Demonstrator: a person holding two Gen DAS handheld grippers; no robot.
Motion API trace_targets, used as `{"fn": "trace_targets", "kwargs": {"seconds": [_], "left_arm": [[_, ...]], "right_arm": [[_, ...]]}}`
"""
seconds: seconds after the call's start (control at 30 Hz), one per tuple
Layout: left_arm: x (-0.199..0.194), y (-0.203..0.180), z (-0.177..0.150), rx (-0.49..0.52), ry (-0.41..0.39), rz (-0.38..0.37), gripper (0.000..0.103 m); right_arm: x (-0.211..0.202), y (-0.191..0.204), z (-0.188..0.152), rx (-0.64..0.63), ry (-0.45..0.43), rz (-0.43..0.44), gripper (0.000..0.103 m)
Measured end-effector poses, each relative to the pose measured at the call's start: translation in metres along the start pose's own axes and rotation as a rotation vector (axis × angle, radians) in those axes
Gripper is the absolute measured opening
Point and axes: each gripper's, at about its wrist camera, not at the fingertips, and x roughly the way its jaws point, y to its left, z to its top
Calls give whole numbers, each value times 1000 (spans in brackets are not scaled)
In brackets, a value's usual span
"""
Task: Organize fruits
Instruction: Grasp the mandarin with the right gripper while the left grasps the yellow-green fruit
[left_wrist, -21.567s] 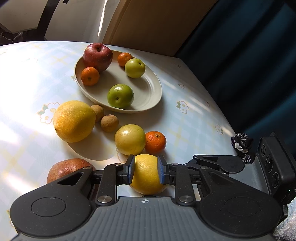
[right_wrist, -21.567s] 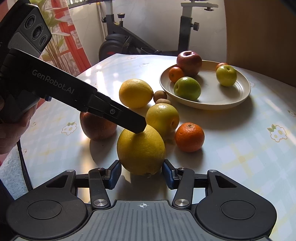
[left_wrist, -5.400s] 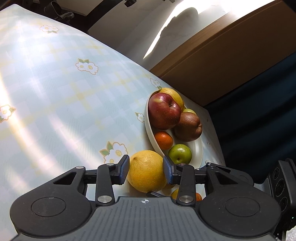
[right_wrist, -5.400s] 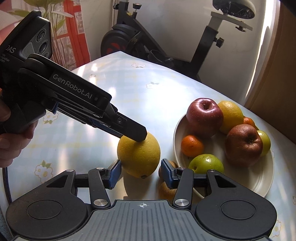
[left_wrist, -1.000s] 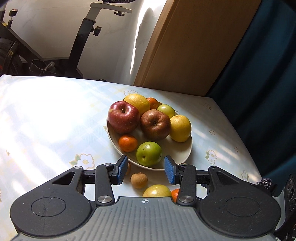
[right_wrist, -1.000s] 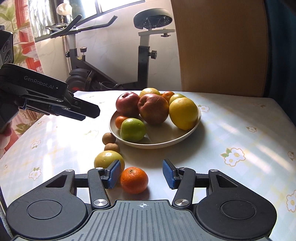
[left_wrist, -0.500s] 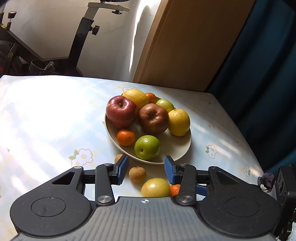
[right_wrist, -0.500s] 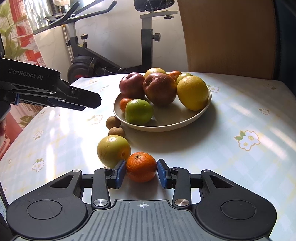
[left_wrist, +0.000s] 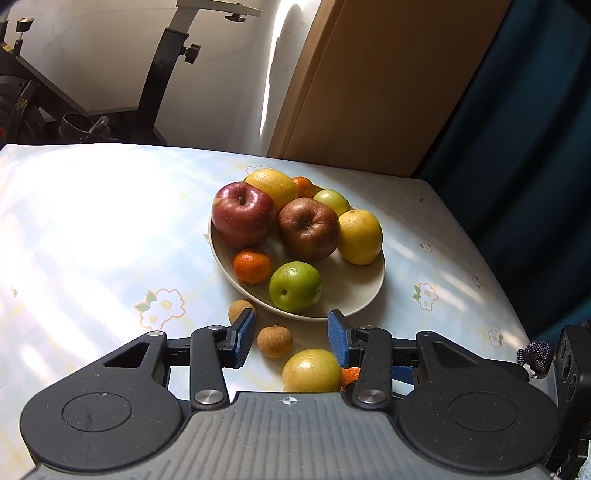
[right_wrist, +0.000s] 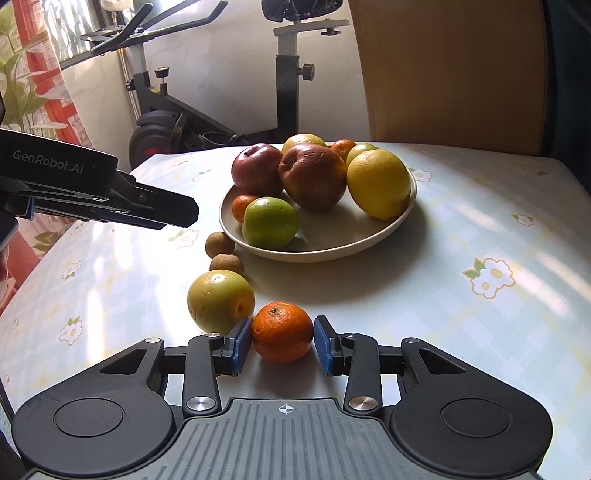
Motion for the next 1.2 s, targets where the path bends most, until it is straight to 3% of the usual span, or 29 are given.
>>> {"fn": "trace_targets", "kwargs": {"seconds": [0.5, 0.6, 1.2], "left_arm": [[7, 1, -3, -2, 32, -3, 45], [12, 1, -7, -9, 59, -15, 51], [41, -16, -25, 86, 151, -20, 51]], "right_arm": [[-2, -9, -1, 8, -18, -36, 34], [-4, -13, -2, 15, -25, -50, 34], [-6, -22, -6, 50, -40, -52, 34]]}}
